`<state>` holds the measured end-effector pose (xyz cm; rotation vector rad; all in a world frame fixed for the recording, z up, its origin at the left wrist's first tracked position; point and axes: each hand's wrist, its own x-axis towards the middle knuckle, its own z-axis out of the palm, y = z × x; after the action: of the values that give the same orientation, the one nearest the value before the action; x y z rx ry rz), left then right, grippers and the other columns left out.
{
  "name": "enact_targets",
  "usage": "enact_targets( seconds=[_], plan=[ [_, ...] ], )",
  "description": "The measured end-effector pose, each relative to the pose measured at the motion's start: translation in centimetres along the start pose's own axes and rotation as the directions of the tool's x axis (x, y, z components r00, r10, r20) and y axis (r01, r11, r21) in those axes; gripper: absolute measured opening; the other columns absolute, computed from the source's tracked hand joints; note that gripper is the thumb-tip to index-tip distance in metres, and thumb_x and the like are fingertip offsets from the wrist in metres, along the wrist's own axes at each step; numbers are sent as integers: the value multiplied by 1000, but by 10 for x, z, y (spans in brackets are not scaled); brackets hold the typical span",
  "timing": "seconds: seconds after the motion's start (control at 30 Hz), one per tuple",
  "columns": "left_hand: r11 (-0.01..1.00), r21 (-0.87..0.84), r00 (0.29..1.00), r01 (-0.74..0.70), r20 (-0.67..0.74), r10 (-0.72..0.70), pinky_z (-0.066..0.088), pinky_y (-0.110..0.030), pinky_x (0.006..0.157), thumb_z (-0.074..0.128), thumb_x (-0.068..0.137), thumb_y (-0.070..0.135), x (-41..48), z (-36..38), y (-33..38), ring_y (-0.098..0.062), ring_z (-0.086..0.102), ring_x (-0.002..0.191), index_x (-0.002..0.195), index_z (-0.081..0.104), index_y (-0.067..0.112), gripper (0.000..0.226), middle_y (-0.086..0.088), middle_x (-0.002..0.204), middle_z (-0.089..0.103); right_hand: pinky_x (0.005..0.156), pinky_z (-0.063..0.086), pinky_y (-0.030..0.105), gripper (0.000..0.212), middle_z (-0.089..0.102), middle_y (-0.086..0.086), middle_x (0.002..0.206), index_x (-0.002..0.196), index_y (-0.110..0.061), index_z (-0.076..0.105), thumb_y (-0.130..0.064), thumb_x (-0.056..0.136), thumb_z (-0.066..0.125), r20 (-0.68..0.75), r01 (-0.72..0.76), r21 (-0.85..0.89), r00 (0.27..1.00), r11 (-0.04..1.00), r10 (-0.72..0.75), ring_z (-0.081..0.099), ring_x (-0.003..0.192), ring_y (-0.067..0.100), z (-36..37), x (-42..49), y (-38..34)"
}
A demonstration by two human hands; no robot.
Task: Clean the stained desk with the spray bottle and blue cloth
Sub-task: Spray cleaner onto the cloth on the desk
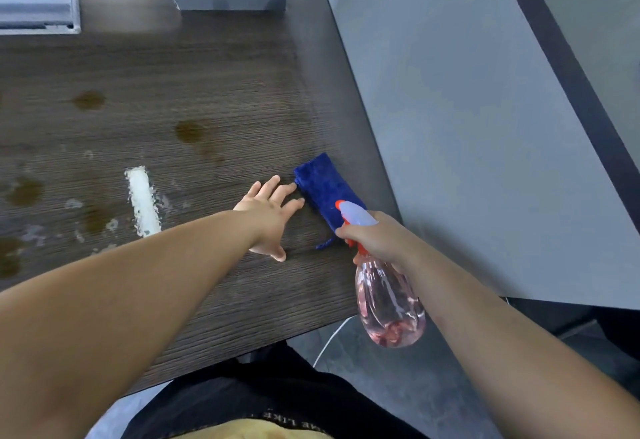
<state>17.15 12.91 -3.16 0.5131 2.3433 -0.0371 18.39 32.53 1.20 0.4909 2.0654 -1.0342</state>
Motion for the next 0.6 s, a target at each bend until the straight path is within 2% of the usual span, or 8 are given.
enact_targets(
  seconds=[0.13, 0.23, 0.33, 0.37, 0.43, 0.5, 0.57, 0.6],
  plan=[
    [1000, -6, 1000, -3, 6, 3, -3, -45, 118, 68, 74, 57, 0, 0, 0, -28, -21, 143, 150, -4, 27, 109, -1, 157, -17, 58, 51, 24, 25, 57, 7, 85, 98, -12, 62, -29, 80, 62, -14, 64, 6, 998, 998, -64, 55, 54, 14, 1, 4, -14],
    [1000, 11, 1000, 8, 20, -9, -3, -46, 118, 68, 74, 57, 0, -2, 2, -28, -20, 143, 150, -5, 26, 110, -2, 157, -17, 53, 47, 17, 37, 57, 7, 87, 114, -11, 59, -28, 82, 59, -25, 104, -13, 994, 994, -105, 54, 52, 10, 2, 7, -24],
    [1000, 15, 1000, 13, 27, -13, -3, -46, 118, 68, 75, 56, -1, -5, 3, -29, -20, 143, 150, -5, 26, 109, -2, 157, -17, 62, 52, 29, 31, 58, 6, 87, 109, -13, 59, -30, 83, 58, -36, 129, -21, 991, 991, -130, 54, 50, 9, 3, 10, -29],
    [1000, 12, 999, 13, 29, -13, -3, -46, 118, 68, 75, 56, -1, -5, 3, -29, -19, 143, 150, -5, 26, 109, -2, 157, -16, 62, 52, 29, 32, 58, 6, 86, 110, -11, 59, -29, 83, 58, -46, 117, -27, 992, 993, -119, 55, 51, 9, 2, 11, -28],
    [1000, 11, 999, 14, 33, -14, -2, -46, 118, 68, 75, 55, -1, -6, 3, -29, -20, 143, 150, -4, 26, 108, -3, 157, -16, 69, 54, 32, 36, 58, 6, 84, 113, -8, 59, -27, 83, 58, -83, 76, -12, 994, 997, -77, 56, 60, 15, 0, 14, -24],
    [1000, 9, 999, 15, 35, -15, -3, -46, 118, 68, 75, 54, -2, -6, 3, -29, -20, 143, 150, -4, 26, 108, -3, 157, -16, 81, 54, 39, 35, 59, 5, 87, 114, -17, 58, -30, 82, 57, -101, 76, -28, 992, 997, -79, 56, 69, 19, -4, 14, -19],
    [1000, 8, 999, 12, 37, -12, -3, -46, 118, 69, 75, 54, -2, -7, 3, -29, -20, 143, 151, -4, 26, 108, -3, 157, -16, 82, 53, 41, 24, 55, 2, 85, 105, -27, 56, -30, 81, 54, -93, 102, -54, 990, 993, -106, 52, 68, 18, -10, 12, -14],
    [1000, 7, 999, 12, 40, -12, -3, -46, 118, 69, 75, 53, -2, -7, 4, -29, -20, 143, 151, -4, 26, 108, -3, 157, -17, 77, 54, 39, 21, 52, 2, 82, 102, -25, 56, -27, 81, 53, -89, 104, -40, 990, 994, -108, 49, 66, 17, -12, 11, -10]
  ],
)
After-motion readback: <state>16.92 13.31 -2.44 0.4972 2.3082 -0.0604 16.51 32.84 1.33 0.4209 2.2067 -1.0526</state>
